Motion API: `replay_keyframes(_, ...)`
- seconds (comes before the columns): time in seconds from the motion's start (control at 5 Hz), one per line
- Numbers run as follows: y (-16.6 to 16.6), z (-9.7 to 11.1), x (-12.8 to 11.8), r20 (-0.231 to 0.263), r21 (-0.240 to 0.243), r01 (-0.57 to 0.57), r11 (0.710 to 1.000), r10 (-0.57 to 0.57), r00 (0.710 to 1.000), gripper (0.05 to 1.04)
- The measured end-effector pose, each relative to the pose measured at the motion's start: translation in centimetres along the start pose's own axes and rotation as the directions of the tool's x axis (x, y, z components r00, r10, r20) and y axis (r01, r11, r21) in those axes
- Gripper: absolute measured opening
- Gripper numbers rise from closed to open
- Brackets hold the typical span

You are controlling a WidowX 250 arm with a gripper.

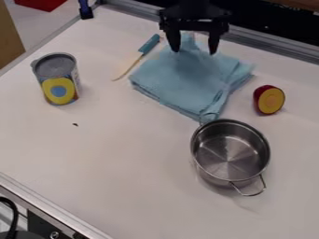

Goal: Moved the blue cloth in the top of the table

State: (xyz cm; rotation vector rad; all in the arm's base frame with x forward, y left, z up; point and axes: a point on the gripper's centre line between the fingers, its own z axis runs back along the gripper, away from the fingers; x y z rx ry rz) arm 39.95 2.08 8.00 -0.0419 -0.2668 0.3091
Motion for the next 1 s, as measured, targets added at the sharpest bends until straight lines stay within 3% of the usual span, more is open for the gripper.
replay_keyframes(0.2,1.7,0.3,-1.8,-0.019,0.036,-0.017,0.999,0.018,1.0,1.0)
replay_keyframes(0.6,5.4,3.0,-3.6,-0.022,0.001,-0.041,0.999,0.041,0.999,1.0)
replay_keyframes(0.8,6.9,3.3,-4.3,-0.064,0.015,-0.045,0.999,0.046,0.997,1.0)
replay_keyframes(1.0,9.2,2.5,-5.6,-0.098,0.069,-0.025,0.997,0.032,0.995,1.0)
